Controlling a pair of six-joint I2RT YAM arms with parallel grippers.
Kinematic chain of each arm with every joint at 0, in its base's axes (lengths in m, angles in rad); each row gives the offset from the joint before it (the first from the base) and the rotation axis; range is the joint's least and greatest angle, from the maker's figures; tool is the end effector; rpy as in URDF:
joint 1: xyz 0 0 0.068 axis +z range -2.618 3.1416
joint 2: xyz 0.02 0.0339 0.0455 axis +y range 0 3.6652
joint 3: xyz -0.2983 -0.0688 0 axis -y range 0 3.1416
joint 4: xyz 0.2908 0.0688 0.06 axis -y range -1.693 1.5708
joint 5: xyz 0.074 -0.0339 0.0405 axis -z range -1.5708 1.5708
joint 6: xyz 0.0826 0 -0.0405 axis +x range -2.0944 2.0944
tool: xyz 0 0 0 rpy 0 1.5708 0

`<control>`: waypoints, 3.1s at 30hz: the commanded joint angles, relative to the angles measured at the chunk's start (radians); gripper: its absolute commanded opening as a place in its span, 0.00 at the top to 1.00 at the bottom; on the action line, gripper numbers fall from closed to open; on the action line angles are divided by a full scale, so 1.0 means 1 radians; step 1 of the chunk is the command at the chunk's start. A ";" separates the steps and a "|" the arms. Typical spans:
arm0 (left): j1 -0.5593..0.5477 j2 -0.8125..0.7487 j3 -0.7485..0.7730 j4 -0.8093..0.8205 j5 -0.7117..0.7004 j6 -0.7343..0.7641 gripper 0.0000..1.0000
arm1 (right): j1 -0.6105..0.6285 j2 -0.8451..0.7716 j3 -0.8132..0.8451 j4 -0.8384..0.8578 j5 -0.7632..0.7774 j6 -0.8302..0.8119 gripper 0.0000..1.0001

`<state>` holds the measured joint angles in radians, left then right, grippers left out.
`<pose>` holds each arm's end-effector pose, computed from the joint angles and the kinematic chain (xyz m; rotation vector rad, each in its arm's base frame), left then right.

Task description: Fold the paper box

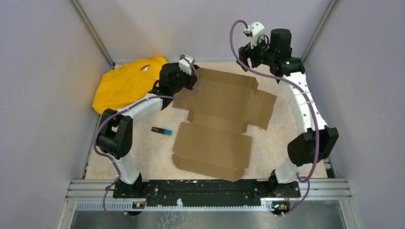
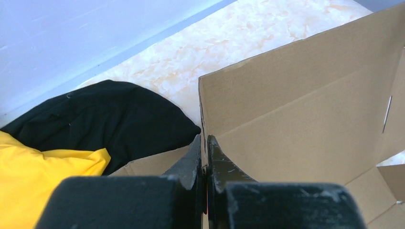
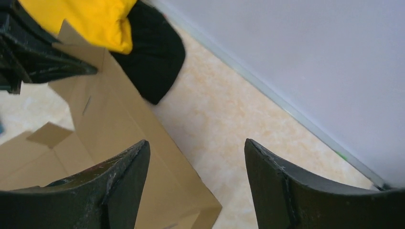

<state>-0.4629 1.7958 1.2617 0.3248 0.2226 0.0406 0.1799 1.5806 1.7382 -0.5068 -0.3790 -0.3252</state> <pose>0.4559 -0.2479 0.2758 0.6045 1.6981 -0.5009 0.4297 0.1092 0.4651 -0.7165 1.7630 0.2649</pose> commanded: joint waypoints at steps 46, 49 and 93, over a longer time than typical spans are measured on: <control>0.117 -0.108 0.026 0.043 0.239 -0.100 0.35 | 0.208 0.112 -0.032 -0.206 0.214 -0.199 1.00; 0.122 -0.143 0.000 0.049 0.215 -0.111 0.33 | 0.229 0.064 -0.057 -0.189 0.317 -0.196 1.00; 0.219 0.442 0.427 0.216 0.444 -0.420 0.27 | 0.586 -0.088 -0.545 0.325 1.380 -0.555 1.00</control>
<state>-0.2459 2.1960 1.6573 0.4686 0.5892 -0.3431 0.7265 1.5505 1.2236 -0.3256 0.9276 -0.7811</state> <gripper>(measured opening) 0.724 0.008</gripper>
